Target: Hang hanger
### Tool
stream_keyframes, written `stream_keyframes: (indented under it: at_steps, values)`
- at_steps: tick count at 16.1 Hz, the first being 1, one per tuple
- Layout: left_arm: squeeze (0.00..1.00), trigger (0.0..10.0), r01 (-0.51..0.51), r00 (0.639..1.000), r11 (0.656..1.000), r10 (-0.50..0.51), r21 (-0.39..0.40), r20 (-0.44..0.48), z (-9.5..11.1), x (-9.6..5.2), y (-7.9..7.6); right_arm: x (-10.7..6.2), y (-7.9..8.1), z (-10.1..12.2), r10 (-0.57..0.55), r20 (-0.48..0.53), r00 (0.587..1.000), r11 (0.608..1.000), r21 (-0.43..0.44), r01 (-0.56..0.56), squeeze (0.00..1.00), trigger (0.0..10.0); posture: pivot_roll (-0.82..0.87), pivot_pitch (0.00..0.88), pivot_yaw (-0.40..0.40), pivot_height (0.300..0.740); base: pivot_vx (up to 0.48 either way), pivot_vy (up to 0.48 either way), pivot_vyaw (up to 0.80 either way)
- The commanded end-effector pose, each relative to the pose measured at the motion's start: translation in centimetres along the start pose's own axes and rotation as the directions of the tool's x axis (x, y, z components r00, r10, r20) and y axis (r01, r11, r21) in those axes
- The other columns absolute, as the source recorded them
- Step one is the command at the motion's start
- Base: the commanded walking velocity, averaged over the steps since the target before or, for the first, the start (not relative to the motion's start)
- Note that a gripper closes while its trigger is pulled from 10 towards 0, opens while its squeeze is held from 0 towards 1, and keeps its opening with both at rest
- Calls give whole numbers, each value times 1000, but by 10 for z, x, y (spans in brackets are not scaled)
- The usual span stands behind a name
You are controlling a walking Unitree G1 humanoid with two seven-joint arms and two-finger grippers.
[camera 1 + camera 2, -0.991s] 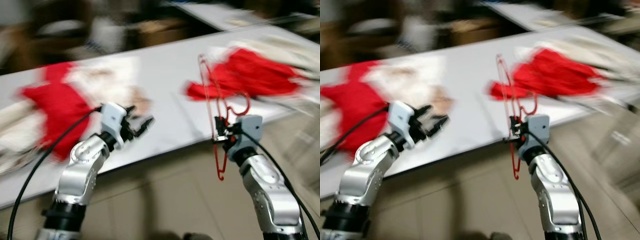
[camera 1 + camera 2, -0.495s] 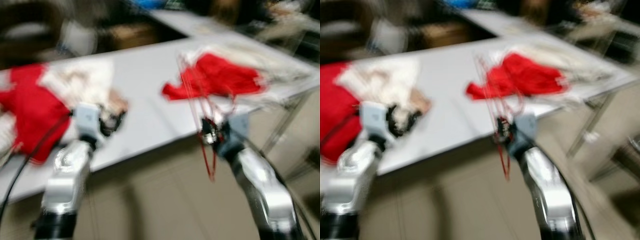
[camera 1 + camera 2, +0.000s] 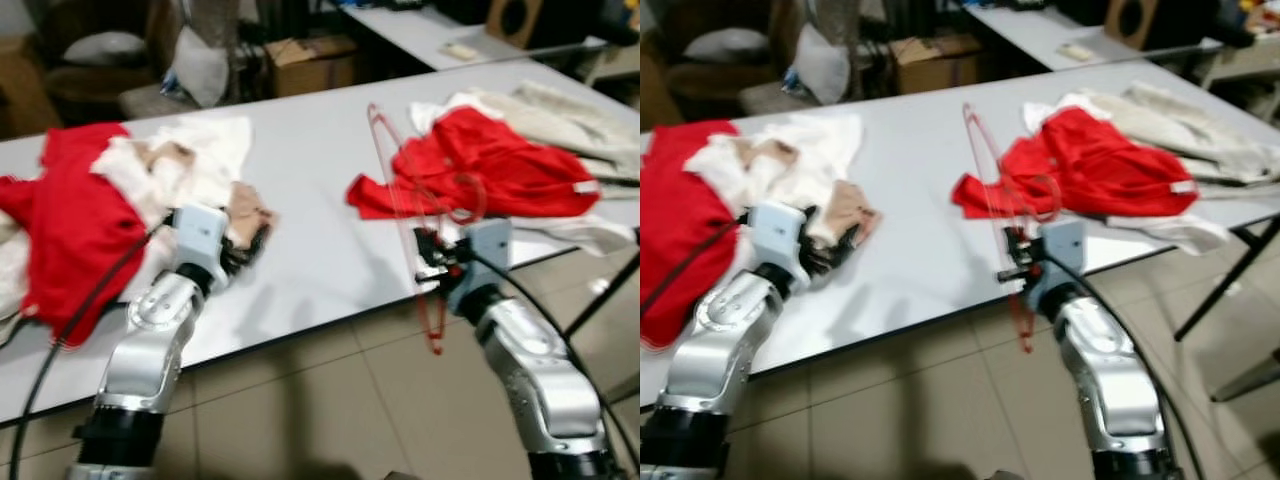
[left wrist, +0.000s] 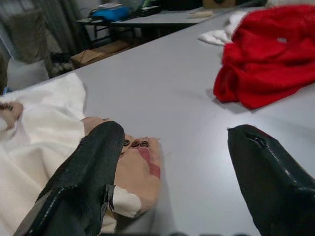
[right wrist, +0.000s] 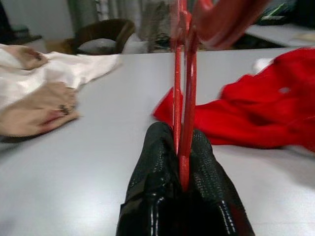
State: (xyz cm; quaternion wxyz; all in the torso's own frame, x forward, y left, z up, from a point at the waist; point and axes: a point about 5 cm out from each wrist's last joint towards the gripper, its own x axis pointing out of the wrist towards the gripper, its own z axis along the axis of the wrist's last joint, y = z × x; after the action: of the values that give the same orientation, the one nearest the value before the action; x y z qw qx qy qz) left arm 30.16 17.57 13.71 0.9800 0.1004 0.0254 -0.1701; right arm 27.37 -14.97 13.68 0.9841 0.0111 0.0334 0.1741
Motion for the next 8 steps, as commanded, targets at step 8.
stream_keyframes:
  at_steps: [8]
  values:
    - [0, 10000, 220, 960, 882, -121, 416, -251, -24, -11, 34, 3, 12, -3, 37, 4, 999, 999, -33, -37, 0, 10000, -73, 0, 48, 740, 0, 0, 0]
